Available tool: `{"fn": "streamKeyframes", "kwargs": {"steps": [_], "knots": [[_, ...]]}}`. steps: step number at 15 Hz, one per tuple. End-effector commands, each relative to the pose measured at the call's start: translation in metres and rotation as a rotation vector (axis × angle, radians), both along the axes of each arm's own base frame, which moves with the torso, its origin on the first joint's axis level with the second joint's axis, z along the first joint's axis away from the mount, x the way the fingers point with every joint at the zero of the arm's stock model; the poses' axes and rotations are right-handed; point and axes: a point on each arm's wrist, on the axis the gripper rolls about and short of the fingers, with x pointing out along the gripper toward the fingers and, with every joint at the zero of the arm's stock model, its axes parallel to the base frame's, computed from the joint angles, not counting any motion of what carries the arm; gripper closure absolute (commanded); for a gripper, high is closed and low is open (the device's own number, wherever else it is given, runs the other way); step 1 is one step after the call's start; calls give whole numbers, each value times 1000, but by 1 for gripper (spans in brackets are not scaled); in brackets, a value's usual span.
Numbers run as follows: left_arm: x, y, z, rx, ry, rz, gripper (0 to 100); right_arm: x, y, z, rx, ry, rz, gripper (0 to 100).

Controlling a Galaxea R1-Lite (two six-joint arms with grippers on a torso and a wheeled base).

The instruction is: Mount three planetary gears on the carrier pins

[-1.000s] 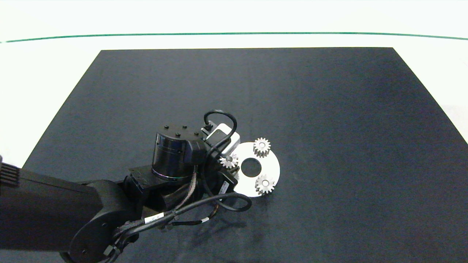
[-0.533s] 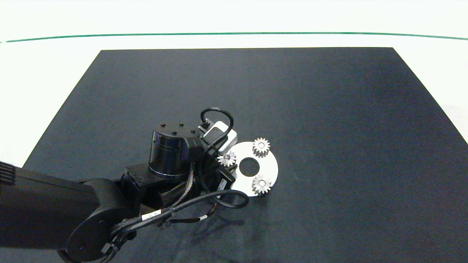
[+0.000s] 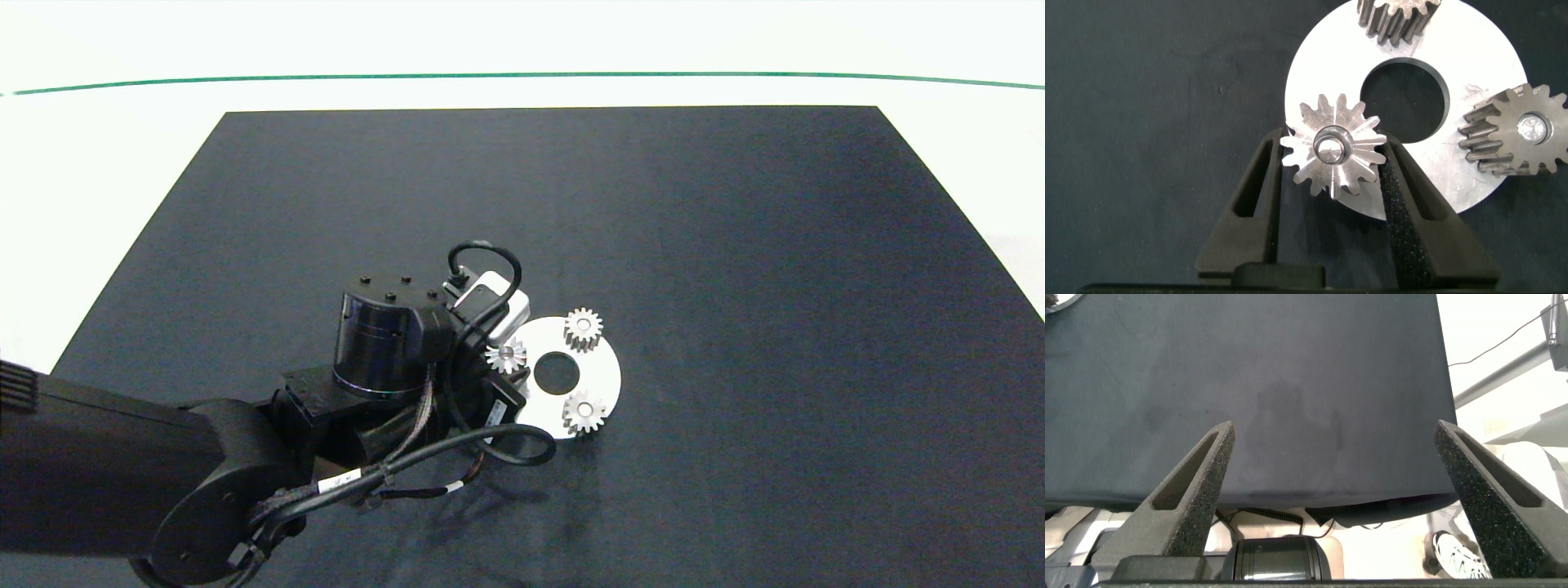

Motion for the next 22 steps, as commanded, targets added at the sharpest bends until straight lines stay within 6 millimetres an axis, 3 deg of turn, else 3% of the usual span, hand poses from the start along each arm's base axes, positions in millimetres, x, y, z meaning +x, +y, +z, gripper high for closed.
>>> {"fn": "streamKeyframes", "kwargs": {"steps": [1,5,7,9,11,13,15,18,22], "knots": [[0,0,0,-2,-4,1,0,0,0,0,-2,6,-1,0],[-2,2,1,0,-5,1,0,0,0,0,-2,6,-1,0],[-12,13,21,-39,-41,5,0,0,0,1,-2,4,0,0],[-24,38,46,-54,-62,44,0,0,0,2,-1,3,2,0],[-59,74,73,-51,-39,67,0,-1,-1,5,-1,-6,9,0],[-87,121,94,-95,-38,189,0,-4,-3,10,-1,-25,20,0],[-117,165,102,-116,-71,348,0,-4,-3,20,0,-26,23,0],[-175,199,86,-121,-89,474,0,-4,-1,29,1,-37,55,0],[-249,219,66,-155,-203,670,0,-8,0,27,-2,-56,77,0]]}}
